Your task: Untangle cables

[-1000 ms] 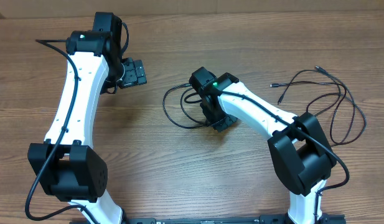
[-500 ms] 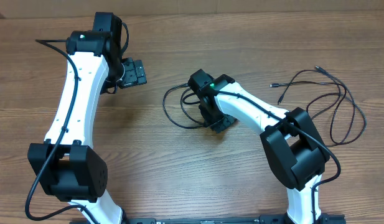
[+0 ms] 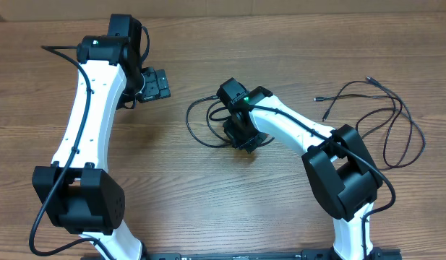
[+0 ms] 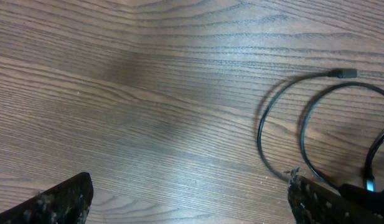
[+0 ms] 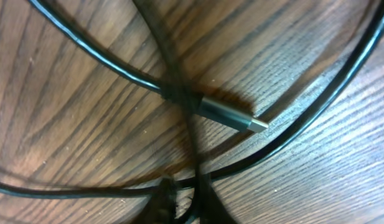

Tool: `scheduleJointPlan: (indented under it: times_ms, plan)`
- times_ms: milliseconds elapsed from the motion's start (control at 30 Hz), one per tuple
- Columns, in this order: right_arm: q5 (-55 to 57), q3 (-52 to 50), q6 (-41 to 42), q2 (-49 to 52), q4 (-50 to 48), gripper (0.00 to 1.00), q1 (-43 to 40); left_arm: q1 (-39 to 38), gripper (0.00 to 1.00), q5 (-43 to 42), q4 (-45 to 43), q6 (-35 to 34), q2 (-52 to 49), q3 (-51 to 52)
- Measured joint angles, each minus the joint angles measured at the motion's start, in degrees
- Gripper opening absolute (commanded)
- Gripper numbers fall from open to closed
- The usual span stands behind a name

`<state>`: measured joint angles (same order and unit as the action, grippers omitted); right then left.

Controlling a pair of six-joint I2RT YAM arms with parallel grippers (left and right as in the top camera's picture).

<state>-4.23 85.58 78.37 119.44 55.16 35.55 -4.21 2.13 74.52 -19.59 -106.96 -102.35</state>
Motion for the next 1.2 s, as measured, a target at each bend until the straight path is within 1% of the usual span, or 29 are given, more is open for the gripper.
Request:
scheduleJointPlan:
  times_ms: [167,233,300,400,500,667,900,1033,1200]
  plan:
    - [2.6,0.0,-0.7,0.0,2.6,0.04,0.0,0.0,1.0,0.0,0.0,0.0,0.0,0.0]
    - [5.2,0.0,-2.2,0.0,4.9,0.04,0.0,0.0,1.0,0.0,0.0,0.0,0.0,0.0]
    - [6.7,0.0,-5.4,0.0,6.5,0.04,-0.3,0.0,1.0,0.0,0.0,0.0,0.0,0.0]
    - [8.5,0.2,-11.3,0.0,8.9,0.04,-1.1,0.0,1.0,0.0,0.0,0.0,0.0,0.0]
    - [9.8,2.5,-18.8,-0.5,10.9,0.04,-1.8,0.0,1.0,0.0,0.0,0.0,0.0,0.0]
    - [11.7,9.9,-29.9,-4.8,13.5,0.04,-1.4,0.0,1.0,0.0,0.0,0.0,0.0,0.0]
    - [13.4,21.3,-44.0,-14.5,13.6,0.04,0.0,0.0,1.0,0.0,0.0,0.0,0.0,0.0]
    - [12.6,25.6,-51.2,-16.1,13.5,0.04,0.1,0.0,1.0,0.0,0.0,0.0,0.0,0.0]
    - [11.2,26.9,-58.1,-16.7,12.5,0.04,0.1,0.0,1.0,0.0,0.0,0.0,0.0,0.0]
